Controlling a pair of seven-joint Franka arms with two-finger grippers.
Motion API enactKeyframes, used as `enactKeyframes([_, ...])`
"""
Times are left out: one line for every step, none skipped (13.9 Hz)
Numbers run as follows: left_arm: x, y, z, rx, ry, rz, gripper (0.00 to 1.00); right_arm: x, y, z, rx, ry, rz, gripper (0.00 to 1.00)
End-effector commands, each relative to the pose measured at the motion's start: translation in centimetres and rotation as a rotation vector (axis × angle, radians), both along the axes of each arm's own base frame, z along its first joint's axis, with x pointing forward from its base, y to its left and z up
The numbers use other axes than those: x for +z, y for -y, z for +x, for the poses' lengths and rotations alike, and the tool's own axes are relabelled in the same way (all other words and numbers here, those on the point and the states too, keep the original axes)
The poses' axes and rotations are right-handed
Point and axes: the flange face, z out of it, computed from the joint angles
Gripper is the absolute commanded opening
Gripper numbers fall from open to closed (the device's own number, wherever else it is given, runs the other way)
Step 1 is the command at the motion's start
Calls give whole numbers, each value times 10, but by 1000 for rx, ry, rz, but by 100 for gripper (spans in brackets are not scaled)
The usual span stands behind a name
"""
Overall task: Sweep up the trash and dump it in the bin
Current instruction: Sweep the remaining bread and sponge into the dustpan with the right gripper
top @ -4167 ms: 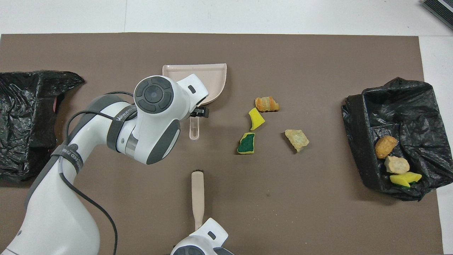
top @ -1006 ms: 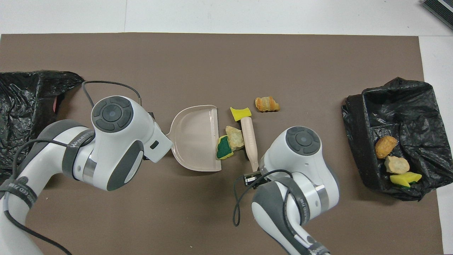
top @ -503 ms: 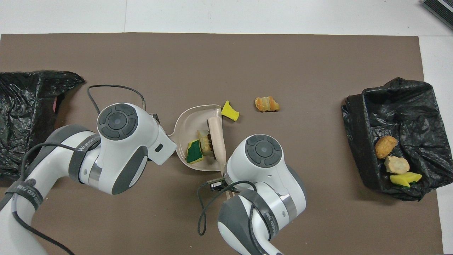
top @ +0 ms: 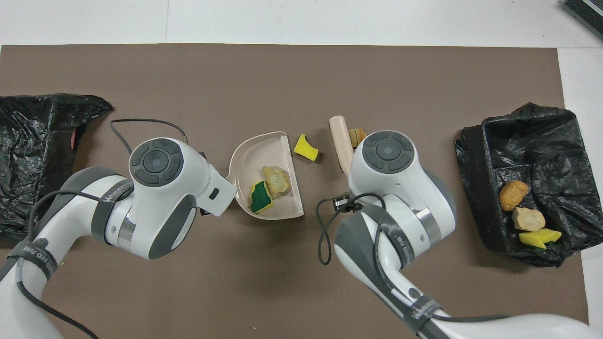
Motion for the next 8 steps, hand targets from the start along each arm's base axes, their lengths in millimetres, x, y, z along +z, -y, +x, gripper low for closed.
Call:
enactKeyframes([4,-3,-8,57,15,-1,0,-3,42,42,25,28,-88,0])
enactKeyframes([4,-1,-9,56,13,-1,0,-4,61,54,34,42,-119,0])
enactKeyframes([4,-1,-9,56,13,-1,0,-8,74,67,48,49,-134,0])
enactKeyframes([4,-1,-8,56,15,-2,0,-14,84,79,55,47,-134,0])
enactKeyframes([4,-1,-9,56,13,-1,0,-26,92,86,41,30,-125,0])
enactKeyframes([4,-1,-9,57,15,-2,0,-42,91,86,44,10,-115,0])
enactKeyframes([4,-1,-9,60,15,-2,0,-51,84,84,53,-7,-104,0])
enactKeyframes([3,-2,-9,75,14,-1,0,-53,79,80,57,-25,-98,0])
